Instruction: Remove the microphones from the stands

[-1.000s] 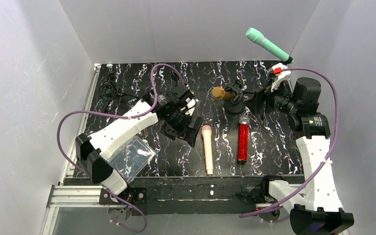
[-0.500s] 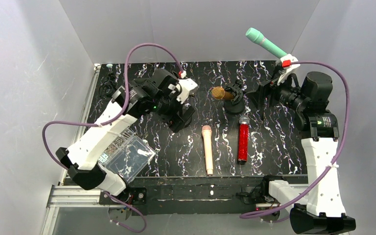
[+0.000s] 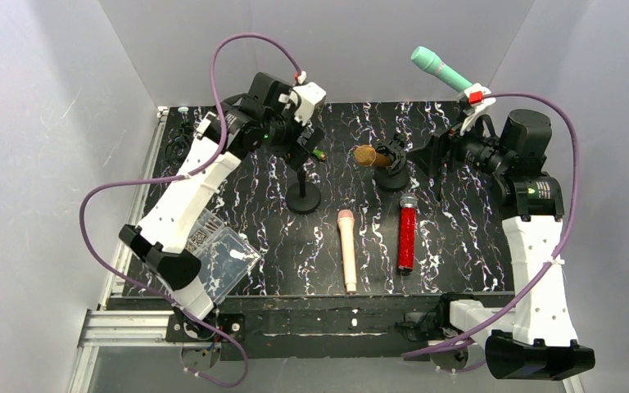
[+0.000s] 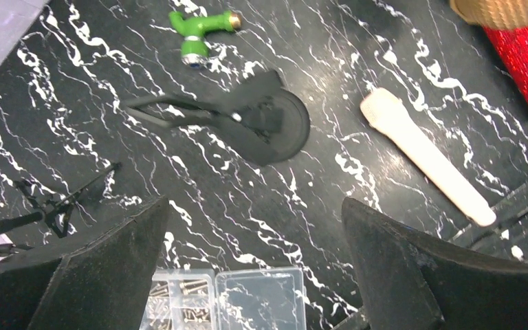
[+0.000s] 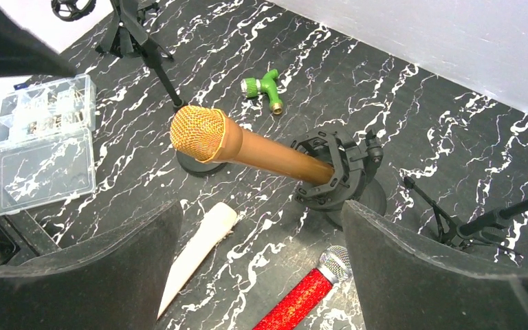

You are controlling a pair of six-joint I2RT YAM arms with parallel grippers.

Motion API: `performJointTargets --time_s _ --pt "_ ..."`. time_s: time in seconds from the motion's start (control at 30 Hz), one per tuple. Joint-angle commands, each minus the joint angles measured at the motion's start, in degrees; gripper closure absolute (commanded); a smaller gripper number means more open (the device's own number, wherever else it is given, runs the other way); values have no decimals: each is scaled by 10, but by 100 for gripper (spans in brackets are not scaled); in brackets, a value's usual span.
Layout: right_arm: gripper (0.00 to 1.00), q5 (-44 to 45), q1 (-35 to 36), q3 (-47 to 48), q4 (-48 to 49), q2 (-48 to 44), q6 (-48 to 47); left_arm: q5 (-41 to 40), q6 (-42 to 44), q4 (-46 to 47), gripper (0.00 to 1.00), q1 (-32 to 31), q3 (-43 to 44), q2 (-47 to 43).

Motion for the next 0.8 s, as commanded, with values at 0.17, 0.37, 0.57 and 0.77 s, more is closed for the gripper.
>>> performJointTargets --time_s 0.17,0.37,0.57,0.77 --pt "7 -21 -2 -8 35 4 10 -13 -56 42 8 38 45 37" --pt "7 -24 -2 -23 41 8 13 -80 -168 54 10 39 67 58" --pt "7 -27 -1 -38 49 9 17 -137 -243 26 17 38 89 75" --pt "7 -32 -1 -44 57 15 23 -149 -290 12 28 35 78 85"
